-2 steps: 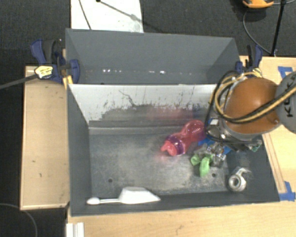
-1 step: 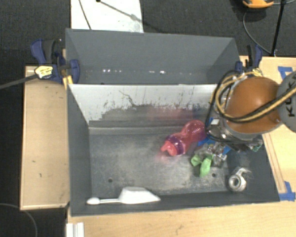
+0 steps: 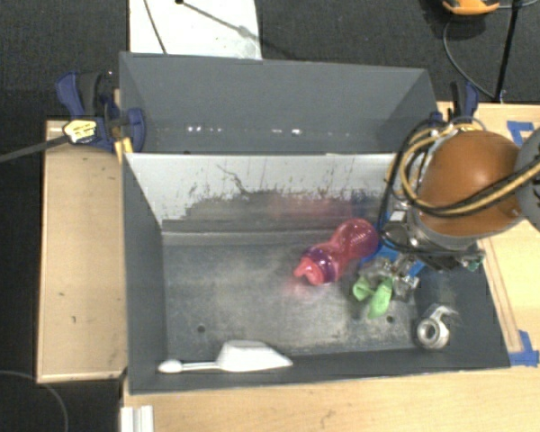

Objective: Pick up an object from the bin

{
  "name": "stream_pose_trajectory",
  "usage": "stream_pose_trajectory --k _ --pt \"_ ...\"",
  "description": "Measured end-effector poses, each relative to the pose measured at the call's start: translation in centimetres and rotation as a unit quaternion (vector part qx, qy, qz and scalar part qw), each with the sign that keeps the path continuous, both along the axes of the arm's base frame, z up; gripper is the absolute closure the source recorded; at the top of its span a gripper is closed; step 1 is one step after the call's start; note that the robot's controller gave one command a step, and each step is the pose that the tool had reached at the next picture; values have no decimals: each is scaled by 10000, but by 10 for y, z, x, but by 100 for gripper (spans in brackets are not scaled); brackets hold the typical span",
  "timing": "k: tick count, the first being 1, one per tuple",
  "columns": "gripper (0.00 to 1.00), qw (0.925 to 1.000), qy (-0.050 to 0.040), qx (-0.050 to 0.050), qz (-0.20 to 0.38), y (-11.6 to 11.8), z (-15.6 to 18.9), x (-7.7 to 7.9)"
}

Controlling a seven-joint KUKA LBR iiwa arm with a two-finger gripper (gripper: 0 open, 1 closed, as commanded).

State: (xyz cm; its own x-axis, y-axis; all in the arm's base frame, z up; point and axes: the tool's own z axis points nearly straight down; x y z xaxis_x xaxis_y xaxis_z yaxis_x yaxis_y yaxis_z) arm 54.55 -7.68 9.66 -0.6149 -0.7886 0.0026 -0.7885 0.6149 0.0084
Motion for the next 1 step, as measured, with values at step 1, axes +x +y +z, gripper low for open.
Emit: stream_pose_trajectory --k 1 --pt "100 10000 -49 -9 -6 0 16 3"
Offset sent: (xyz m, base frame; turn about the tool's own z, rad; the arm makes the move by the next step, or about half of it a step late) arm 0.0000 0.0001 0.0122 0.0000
